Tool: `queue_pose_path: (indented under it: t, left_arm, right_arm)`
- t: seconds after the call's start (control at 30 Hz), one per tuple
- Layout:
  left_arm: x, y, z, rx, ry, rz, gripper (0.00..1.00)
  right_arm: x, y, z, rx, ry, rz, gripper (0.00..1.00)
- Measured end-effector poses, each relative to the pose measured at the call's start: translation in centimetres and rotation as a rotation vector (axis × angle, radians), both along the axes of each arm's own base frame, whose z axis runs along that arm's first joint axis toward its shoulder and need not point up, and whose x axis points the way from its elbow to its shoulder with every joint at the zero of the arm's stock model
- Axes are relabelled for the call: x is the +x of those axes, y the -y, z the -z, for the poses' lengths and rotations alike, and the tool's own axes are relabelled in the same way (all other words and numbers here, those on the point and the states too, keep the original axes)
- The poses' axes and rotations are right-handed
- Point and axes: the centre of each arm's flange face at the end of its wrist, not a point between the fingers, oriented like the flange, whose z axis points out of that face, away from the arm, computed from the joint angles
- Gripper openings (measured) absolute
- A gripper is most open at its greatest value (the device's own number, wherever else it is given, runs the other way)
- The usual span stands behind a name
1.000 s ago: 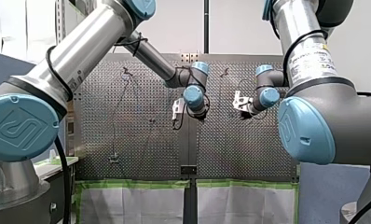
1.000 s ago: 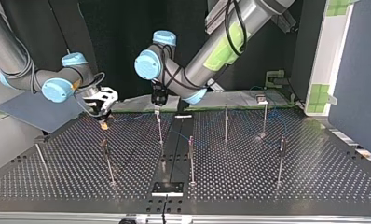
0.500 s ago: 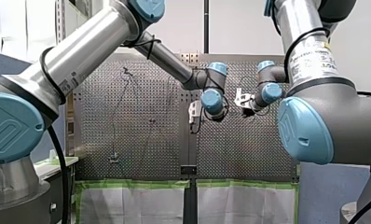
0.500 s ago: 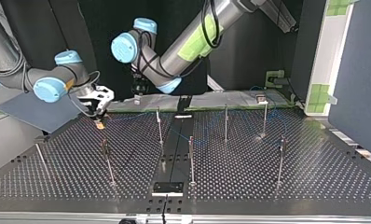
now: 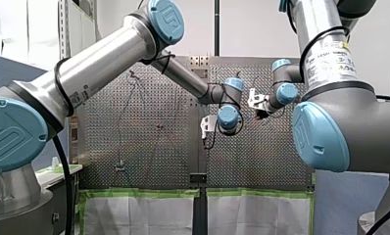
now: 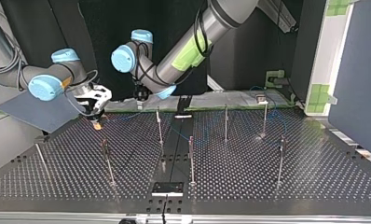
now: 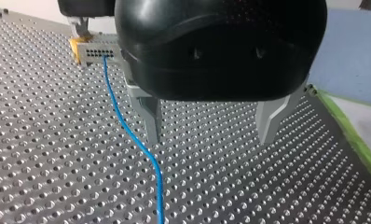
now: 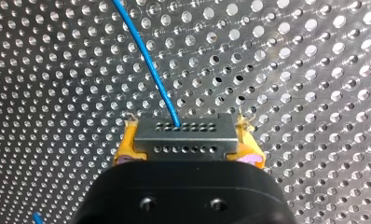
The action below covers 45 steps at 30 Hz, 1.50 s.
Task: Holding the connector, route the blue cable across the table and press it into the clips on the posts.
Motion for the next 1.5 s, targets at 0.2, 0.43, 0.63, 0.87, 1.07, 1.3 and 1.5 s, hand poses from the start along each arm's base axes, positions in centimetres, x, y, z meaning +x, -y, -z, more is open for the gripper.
queue_pose_path:
  t: [0.2, 0.43, 0.63, 0.87, 1.07, 1.3, 1.5]
  left_arm:
    - [1.4, 0.8, -0.2, -0.034, 0.038, -0.037, 1.00]
    - [1.7, 1.8, -2.1, -0.085, 0.083, -0.079, 1.00]
    - [1.7, 1.1, -0.4, -0.093, 0.085, -0.083, 1.00]
    - [3.0, 0.5, 0.6, -0.102, 0.090, -0.087, 1.00]
    - [3.7, 1.1, 2.5, -0.071, 0.060, -0.085, 1.00]
    - [5.0, 2.0, 2.1, -0.088, 0.068, -0.089, 1.00]
    - [5.5, 3.0, 0.1, -0.128, 0.099, -0.087, 1.00]
  right_arm:
    - [0.0, 0.0, 0.0, 0.000, 0.001, 0.000, 0.00]
    - [0.0, 0.0, 0.1, 0.000, 0.002, 0.002, 0.00]
    - [0.0, 0.1, 0.1, -0.001, 0.003, 0.003, 0.00]
    - [-0.1, 0.1, 0.1, -0.003, 0.003, 0.002, 0.00]
    - [-0.1, 0.1, 0.1, -0.003, 0.004, -0.002, 0.00]
    - [-0.1, 0.1, 0.0, -0.004, 0.004, -0.002, 0.00]
    - [-0.1, 0.1, 0.0, -0.004, 0.005, -0.001, 0.00]
